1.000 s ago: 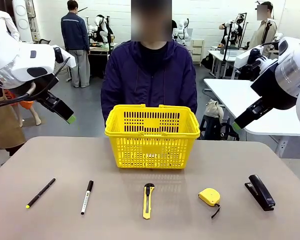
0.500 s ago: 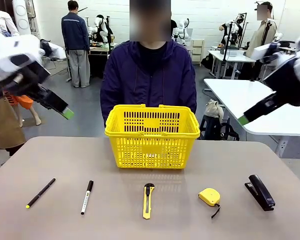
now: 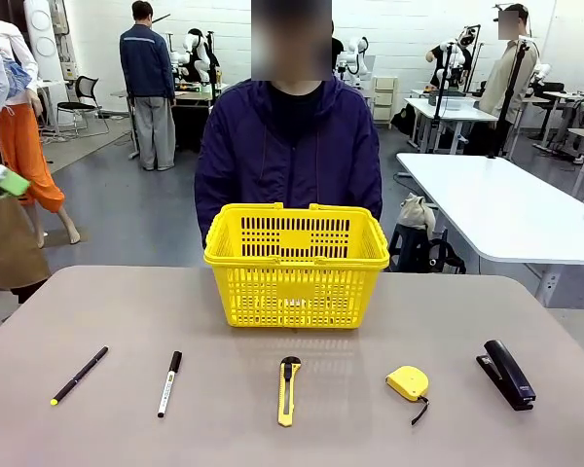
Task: Place the items the person wants into the basket.
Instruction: Pick up the item the person points to and place it in the Market Basket.
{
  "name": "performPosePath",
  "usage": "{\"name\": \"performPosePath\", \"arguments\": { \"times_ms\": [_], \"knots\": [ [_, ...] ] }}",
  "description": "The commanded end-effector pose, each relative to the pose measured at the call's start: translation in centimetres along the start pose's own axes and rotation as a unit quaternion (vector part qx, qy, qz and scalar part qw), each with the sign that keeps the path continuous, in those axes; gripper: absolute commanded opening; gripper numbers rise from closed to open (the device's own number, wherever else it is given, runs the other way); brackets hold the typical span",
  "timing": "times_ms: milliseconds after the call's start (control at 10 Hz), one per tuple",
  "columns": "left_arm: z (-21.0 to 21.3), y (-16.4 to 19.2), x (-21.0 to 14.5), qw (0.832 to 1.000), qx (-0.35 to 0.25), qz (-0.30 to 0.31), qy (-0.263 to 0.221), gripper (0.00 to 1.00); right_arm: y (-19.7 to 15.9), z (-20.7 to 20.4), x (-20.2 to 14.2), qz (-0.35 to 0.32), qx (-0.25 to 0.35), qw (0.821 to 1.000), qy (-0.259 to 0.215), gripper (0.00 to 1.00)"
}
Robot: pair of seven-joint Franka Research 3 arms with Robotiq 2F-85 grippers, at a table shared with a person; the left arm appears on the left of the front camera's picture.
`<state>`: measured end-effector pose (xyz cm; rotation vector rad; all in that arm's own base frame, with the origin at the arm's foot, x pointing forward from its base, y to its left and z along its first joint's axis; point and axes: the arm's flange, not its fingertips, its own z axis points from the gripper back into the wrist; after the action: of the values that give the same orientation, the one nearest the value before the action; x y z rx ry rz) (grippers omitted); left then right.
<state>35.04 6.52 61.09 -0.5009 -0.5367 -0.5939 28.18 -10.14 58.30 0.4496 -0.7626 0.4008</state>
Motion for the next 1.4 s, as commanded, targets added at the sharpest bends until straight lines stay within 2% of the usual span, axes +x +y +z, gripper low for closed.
{"name": "performPosePath", "arguments": {
  "times_ms": [0, 200, 400, 700, 800, 900, 1300],
  "knots": [
    [2.3, 1.4, -2.0, 0.999, -0.012, -0.014, -0.031, 1.00, -0.6, 3.3, -1.7, 0.028, 0.054, 0.998, -0.022, 1.00],
    [5.5, 3.0, -4.7, 0.997, -0.038, -0.032, -0.060, 1.00, -2.0, 6.6, -3.5, 0.040, 0.080, 0.995, -0.047, 1.00],
    [7.9, 4.2, -7.1, 0.995, -0.039, -0.049, -0.079, 1.00, -4.0, 9.0, -5.0, 0.005, 0.077, 0.996, -0.054, 1.00],
    [9.3, 5.7, -9.1, 0.994, -0.027, -0.018, -0.100, 1.00, -5.1, 10.4, -5.9, -0.026, 0.071, 0.995, -0.060, 1.00],
    [9.2, 5.5, -9.3, 0.995, -0.026, -0.015, -0.096, 1.00, -4.9, 9.8, -5.4, -0.019, 0.077, 0.996, -0.038, 1.00],
    [9.1, 4.9, -9.0, 0.995, -0.019, -0.019, -0.093, 1.00, -5.2, 10.7, -6.4, -0.019, 0.063, 0.996, -0.064, 1.00],
    [9.1, 4.9, -9.0, 0.995, -0.019, -0.019, -0.093, 1.00, -5.2, 10.7, -6.4, -0.019, 0.063, 0.996, -0.064, 1.00]
  ]
}}
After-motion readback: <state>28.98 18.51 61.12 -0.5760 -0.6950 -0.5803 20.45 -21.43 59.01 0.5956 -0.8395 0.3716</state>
